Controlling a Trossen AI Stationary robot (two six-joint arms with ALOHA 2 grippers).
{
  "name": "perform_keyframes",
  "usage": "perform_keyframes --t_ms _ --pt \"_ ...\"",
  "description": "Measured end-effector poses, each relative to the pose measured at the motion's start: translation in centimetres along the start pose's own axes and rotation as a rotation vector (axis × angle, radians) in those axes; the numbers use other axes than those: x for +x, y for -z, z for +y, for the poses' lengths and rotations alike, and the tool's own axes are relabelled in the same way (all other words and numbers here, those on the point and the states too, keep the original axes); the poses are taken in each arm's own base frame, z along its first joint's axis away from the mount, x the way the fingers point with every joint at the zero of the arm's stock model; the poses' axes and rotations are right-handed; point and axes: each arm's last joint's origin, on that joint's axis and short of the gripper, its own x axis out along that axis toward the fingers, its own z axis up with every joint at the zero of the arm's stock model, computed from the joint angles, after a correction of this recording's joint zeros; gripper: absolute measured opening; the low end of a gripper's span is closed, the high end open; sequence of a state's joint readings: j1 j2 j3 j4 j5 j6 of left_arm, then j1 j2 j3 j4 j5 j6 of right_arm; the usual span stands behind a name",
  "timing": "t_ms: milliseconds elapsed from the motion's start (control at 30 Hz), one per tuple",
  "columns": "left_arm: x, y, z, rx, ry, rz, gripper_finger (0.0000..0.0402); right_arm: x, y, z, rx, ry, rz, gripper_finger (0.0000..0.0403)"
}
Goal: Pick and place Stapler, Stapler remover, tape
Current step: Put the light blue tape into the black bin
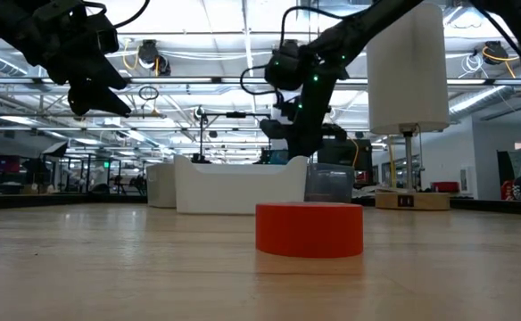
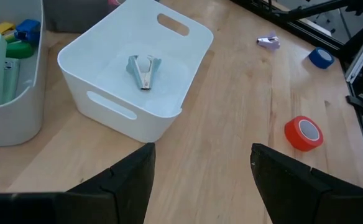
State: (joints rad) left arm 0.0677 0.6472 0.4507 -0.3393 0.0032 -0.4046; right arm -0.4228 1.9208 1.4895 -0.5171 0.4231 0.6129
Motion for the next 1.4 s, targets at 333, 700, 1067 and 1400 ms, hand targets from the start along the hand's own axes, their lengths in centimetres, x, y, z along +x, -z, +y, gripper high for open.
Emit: perform_keyframes --t_ms 333,700,1067,1400 --pt "0.01 0.00 0.00 0.010 0.000 0.000 0.0262 0.77 0.00 -0.37 0.039 -0.029 0.049 0.0046" --pt "0.01 0.00 0.00 0.011 0.000 0.000 0.0262 0.83 -0.04 -0.43 0.051 -0.048 0.064 0.0062" --pt "-0.01 0.02 -0.07 0.012 0.021 0.009 0.0262 0.84 -0.05 -0.44 0.068 -0.047 0.064 0.0106" --pt "0.00 0.02 -0.07 0.017 0.022 0.009 0.0262 0.84 -0.04 -0.44 0.095 -0.046 0.065 0.0125"
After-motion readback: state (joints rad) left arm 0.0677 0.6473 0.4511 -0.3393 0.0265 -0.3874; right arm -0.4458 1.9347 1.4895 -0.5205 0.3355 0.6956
